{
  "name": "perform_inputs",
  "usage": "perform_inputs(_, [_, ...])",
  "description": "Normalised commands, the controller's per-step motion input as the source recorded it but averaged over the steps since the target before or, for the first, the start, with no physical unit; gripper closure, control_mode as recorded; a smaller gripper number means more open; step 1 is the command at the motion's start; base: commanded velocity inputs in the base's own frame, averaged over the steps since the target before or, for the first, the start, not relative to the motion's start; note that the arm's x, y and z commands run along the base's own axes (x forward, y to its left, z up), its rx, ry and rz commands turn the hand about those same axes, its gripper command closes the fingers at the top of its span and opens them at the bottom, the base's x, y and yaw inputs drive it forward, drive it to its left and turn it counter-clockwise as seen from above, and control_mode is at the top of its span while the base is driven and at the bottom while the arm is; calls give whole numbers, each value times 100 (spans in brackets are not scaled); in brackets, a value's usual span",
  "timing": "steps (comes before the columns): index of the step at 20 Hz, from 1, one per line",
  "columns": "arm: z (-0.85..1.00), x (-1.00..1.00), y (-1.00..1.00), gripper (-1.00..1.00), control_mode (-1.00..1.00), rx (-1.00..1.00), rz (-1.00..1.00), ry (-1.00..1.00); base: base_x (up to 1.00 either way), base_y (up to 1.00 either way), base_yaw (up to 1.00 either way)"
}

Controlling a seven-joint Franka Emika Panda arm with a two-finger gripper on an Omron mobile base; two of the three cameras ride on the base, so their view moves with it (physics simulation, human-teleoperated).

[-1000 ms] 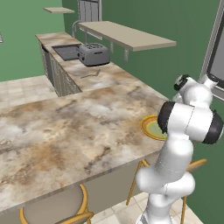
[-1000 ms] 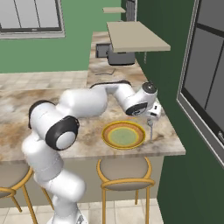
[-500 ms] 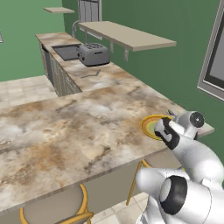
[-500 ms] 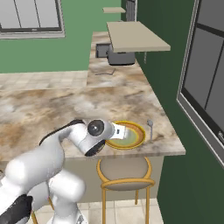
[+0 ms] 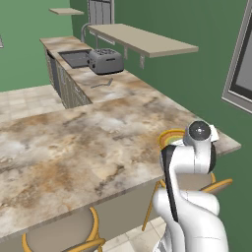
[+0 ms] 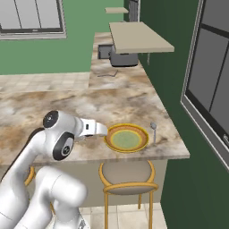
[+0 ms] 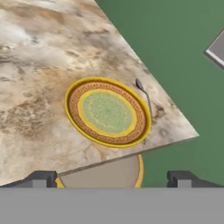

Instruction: Take the fork and place it on the left side of the plate. Then take the spoon and place it on the right side of the plate. Make sure they're directly next to the plate.

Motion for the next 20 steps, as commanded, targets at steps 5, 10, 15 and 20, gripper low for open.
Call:
perform_inputs(5, [9, -44, 39, -100, -100, 1, 6, 8, 0, 0, 0])
perform_inputs(10, [0, -5, 32, -100, -100, 10, 13, 7, 0, 0, 0])
perform_inputs(15, [-14, 0, 14, -100, -100, 4, 7, 0, 0, 0, 0])
perform_inputs(20, [-22, -1, 0, -100, -100, 0, 0, 0, 0, 0, 0])
